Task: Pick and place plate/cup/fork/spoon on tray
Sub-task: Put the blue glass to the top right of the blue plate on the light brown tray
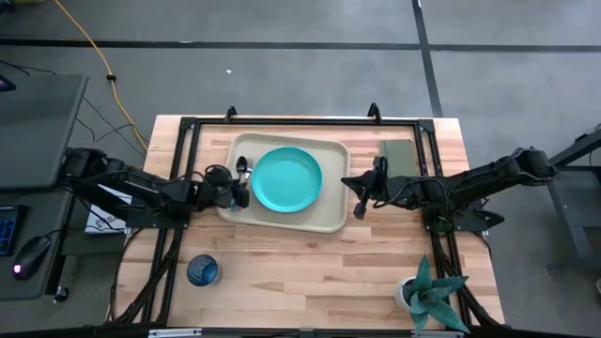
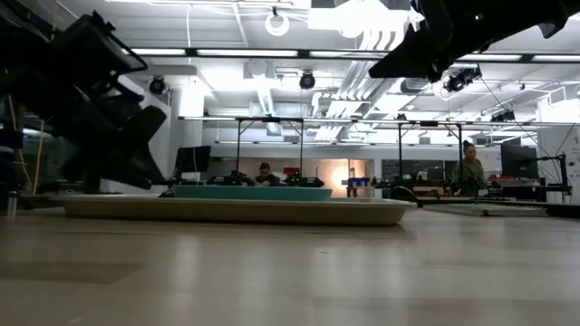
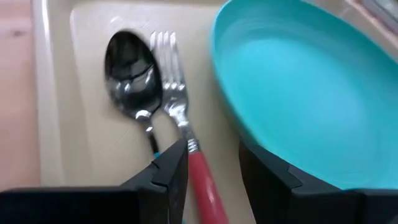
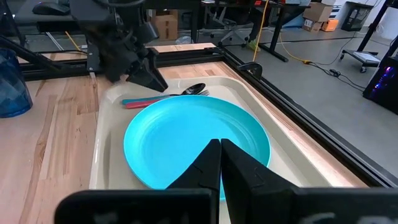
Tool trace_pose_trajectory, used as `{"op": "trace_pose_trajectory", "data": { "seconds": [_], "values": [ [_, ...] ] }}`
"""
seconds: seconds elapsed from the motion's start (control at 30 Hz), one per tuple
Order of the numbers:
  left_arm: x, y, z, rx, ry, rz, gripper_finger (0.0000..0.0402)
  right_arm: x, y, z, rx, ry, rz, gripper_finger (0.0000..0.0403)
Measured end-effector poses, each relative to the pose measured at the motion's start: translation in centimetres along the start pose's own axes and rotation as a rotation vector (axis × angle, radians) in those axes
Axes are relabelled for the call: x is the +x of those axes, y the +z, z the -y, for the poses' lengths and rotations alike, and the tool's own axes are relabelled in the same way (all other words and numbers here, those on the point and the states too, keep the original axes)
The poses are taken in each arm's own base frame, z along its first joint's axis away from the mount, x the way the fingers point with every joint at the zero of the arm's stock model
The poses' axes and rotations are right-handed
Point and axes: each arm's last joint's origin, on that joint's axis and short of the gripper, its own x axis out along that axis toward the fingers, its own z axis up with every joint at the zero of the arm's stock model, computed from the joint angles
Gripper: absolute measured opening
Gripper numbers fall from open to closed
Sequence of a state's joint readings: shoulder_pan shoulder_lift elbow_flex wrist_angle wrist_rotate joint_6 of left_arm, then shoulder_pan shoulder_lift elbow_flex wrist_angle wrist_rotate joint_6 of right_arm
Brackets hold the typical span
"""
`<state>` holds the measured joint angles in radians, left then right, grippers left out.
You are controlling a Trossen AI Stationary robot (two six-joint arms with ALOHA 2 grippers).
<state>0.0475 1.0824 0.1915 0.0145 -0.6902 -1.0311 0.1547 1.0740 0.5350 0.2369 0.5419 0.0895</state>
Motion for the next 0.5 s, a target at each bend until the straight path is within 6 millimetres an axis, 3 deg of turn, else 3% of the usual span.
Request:
{"op": "trace_pose_trajectory", "data": {
  "seconds": [0.23,0.5],
  "values": [
    [-1.3,2.4,1.7,0.111,-0.072,0.084,0.0124,0.0,0.0,0.0,-0.003,0.0,0.0,0.0],
    [-6.6,9.1,5.4,0.381,-0.305,0.197,0.0124,0.0,0.3,0.0,-0.002,0.002,0.028,0.0]
  ]
}}
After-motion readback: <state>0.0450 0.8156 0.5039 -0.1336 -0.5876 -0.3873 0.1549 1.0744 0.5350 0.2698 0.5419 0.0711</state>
